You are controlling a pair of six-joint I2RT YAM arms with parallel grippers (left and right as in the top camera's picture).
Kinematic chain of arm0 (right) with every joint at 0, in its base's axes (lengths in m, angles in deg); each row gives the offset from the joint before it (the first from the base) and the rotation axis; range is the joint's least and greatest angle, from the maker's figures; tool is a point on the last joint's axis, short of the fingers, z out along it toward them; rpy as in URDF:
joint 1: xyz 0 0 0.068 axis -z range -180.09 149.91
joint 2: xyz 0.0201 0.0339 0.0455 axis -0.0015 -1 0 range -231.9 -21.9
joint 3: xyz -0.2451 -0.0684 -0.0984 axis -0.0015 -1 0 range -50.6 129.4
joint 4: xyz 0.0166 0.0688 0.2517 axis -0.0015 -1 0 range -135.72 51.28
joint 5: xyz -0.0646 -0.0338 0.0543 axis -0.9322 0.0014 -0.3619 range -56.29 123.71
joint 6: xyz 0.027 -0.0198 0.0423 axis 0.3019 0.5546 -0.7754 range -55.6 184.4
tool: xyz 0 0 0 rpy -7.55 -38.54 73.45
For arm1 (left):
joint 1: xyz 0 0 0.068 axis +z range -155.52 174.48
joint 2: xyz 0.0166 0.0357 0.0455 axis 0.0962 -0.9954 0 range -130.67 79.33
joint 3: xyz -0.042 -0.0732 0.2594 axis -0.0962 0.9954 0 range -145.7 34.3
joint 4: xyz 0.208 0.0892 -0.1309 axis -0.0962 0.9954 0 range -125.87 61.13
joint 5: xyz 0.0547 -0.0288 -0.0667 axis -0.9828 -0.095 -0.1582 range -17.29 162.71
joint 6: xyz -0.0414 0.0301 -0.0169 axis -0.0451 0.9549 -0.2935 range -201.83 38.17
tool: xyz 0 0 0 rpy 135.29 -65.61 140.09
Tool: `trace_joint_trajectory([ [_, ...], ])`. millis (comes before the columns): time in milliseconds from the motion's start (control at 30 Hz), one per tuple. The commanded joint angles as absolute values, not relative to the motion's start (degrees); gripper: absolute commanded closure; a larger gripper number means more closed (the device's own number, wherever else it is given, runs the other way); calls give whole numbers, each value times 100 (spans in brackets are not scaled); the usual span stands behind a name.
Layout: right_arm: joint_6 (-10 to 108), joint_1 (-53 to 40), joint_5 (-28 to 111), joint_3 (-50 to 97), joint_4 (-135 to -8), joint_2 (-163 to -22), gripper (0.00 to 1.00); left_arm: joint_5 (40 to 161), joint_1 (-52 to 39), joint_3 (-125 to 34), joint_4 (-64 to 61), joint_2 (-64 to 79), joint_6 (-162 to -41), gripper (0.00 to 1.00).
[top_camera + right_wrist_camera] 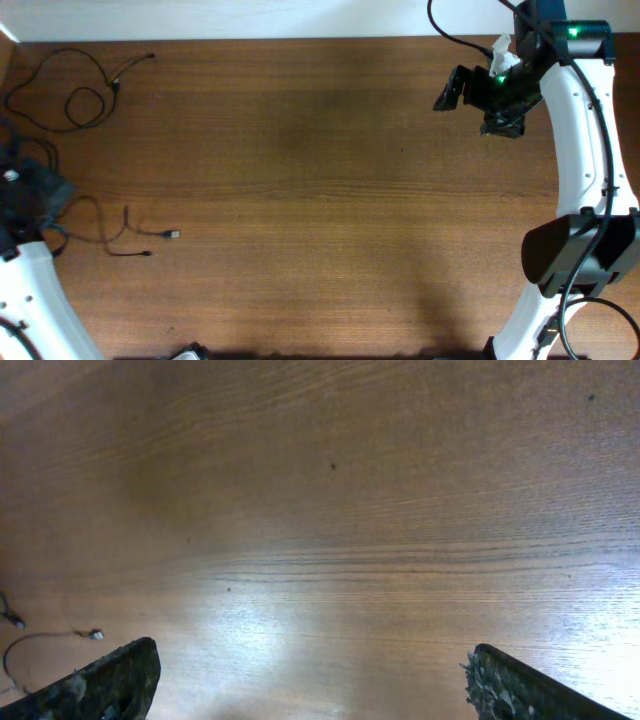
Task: Untangle cables
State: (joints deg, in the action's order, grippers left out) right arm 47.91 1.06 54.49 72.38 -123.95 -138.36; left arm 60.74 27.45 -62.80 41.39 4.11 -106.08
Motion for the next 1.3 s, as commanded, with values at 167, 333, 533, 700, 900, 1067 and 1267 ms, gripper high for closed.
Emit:
trace_joint_trajectory([
  [167, 4815, -36, 5394, 7229, -12358, -13864, 2, 5377, 3831, -5648, 2987, 24, -10490, 100],
  [333, 4812, -97, 5396, 7229, -12306, -13864, 2, 5132, 4115, -5648, 2622, -509, -10488, 94],
  [533, 4812, -137, 5394, 7227, -12308, -13864, 2, 4452, 4517, -5648, 2615, -1443, -10499, 100],
  [700, 4812, -137, 5283, 7227, -12308, -13864, 2, 4144, 5009, -5648, 2471, -2022, -10628, 100],
  [900, 4810, -137, 5141, 7229, -12245, -13864, 2, 4186, 5267, -5648, 2106, -2223, -10683, 100],
  [1067, 4808, -137, 5141, 7227, -12192, -13864, 2, 4181, 5265, -5648, 1680, -2363, -10683, 100],
  [1267, 4808, -137, 5141, 7229, -12183, -13864, 2, 4181, 5265, -5648, 1551, -2955, -10726, 97],
])
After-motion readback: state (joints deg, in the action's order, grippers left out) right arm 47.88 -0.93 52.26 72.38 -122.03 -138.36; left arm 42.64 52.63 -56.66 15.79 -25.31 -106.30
